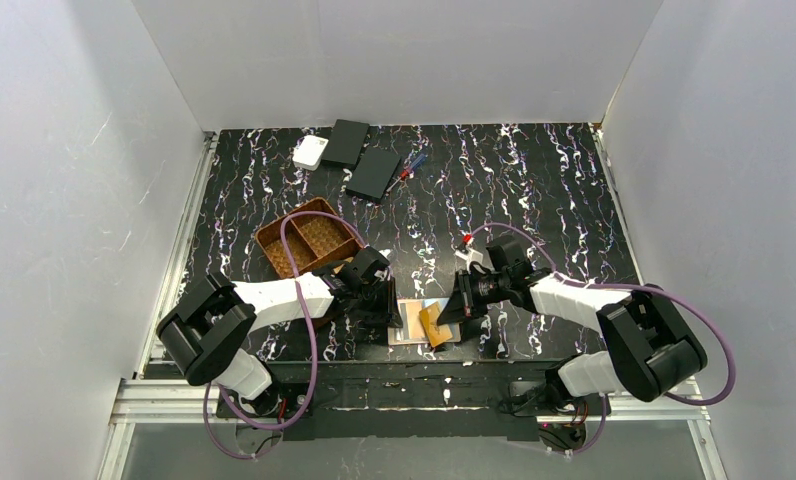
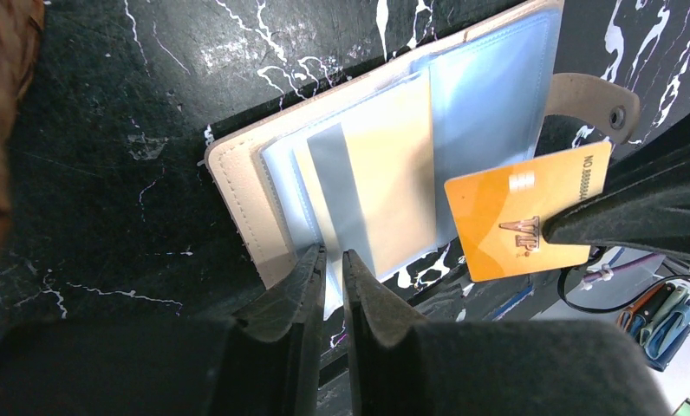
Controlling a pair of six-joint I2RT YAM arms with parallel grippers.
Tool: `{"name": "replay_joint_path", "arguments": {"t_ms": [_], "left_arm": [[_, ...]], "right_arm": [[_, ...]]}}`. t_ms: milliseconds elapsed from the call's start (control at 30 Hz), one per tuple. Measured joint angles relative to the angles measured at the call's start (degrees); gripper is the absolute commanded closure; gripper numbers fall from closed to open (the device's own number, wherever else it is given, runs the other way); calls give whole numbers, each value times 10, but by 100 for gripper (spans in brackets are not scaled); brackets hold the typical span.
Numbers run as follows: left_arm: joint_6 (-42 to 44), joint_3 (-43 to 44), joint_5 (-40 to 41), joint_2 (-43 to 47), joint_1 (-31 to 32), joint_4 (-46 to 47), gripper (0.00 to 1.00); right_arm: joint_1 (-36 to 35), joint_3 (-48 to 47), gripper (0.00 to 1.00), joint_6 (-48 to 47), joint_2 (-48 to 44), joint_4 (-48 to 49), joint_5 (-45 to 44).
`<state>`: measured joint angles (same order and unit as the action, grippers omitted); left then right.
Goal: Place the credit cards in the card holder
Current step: Insert the credit card into the card holder.
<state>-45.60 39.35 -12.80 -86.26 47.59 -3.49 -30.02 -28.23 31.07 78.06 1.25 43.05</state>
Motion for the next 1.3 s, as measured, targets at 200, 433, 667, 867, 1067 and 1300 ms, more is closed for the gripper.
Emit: {"name": "replay_joint_path", "arguments": {"t_ms": [200, 433, 667, 867, 1067, 1300], "left_arm": [[0, 0, 0, 0, 0, 0, 88], [0, -1, 1, 1, 0, 1, 88], [0, -1, 1, 1, 0, 1, 89], [1, -2, 1, 1, 0, 2, 89], [1, -3, 1, 2, 0, 4, 89], [1, -4, 2, 3, 0, 5, 89]], "right_arm": [[0, 0, 99, -7, 17, 0, 9], [1, 8, 99, -11, 18, -3, 6], [4, 18, 99, -12, 18, -12, 6], [4, 18, 99, -14, 18, -13, 6], [4, 18, 99, -15, 18, -23, 6], [4, 19, 99, -15, 17, -28, 6]]}}
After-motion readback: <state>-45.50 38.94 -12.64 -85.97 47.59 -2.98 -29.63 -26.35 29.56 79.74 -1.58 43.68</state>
